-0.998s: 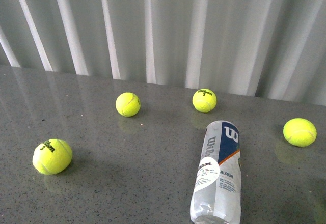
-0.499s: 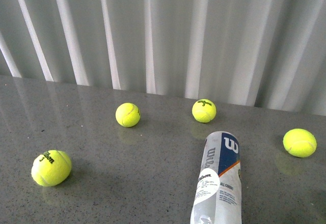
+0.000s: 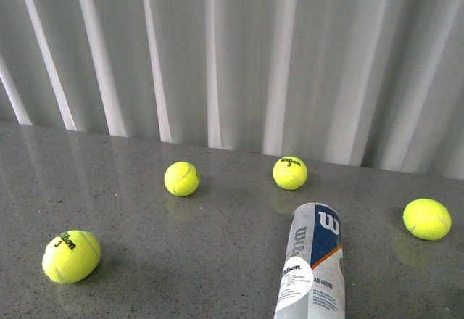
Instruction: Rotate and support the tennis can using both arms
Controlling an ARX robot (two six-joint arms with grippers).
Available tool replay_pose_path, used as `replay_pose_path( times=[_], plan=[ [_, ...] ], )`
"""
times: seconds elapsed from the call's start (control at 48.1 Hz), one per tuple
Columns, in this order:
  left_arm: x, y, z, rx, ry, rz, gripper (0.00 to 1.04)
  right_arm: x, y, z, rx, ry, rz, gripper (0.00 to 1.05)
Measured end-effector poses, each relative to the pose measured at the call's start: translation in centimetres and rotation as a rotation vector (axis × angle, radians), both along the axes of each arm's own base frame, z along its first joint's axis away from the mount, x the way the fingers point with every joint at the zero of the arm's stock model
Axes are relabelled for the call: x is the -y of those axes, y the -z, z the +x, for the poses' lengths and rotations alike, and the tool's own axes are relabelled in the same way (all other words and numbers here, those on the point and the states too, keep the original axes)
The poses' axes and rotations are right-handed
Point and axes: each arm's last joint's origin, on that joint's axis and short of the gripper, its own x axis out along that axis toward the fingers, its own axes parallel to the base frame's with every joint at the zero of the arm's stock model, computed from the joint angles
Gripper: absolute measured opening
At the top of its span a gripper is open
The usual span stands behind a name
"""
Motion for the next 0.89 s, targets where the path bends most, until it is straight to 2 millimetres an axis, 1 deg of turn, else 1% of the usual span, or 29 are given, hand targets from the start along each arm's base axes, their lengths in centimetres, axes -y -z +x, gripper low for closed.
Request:
replay_pose_path(
  times=[0.541,0.582,0.603,0.624,0.665,0.686,0.728,0.79,0.811,0.894],
  plan=[
    [0.0,0.0,0.0,0.0,0.0,0.0,0.98,0.0,0.0,0.0,0.0,-0.001,0.001,0.98],
    [0.0,0.0,0.0,0.0,0.0,0.0,0.98,0.0,0.0,0.1,-0.001,-0.027,0.027,0.98],
    [0.0,0.0,0.0,0.0,-0.001,0.0,0.98,0.0,-0.1,0.2,-0.002,-0.109,0.077,0.98],
    [0.0,0.0,0.0,0.0,0.0,0.0,0.98,0.1,-0.3,0.4,-0.005,-0.149,0.111,0.98],
    [0.0,0.0,0.0,0.0,0.0,0.0,0.98,0.4,-1.1,1.1,-0.015,-0.208,0.206,0.98],
    [0.0,0.0,0.0,0.0,0.0,0.0,0.98,0.6,-1.8,1.7,-0.011,-0.201,0.231,0.98],
    [0.0,0.0,0.0,0.0,0.0,0.001,0.98,0.8,-2.7,2.4,-0.002,-0.187,0.243,0.98],
    [0.0,0.0,0.0,0.0,0.0,0.0,0.98,1.3,-4.8,4.5,0.011,-0.161,0.258,0.98],
    [0.0,0.0,0.0,0.0,0.0,0.0,0.98,1.4,-5.2,4.9,0.012,-0.154,0.261,0.98],
    [0.0,0.0,0.0,0.0,0.0,0.0,0.98,2.0,-7.5,9.0,-0.05,-0.118,0.287,0.98]
  ],
)
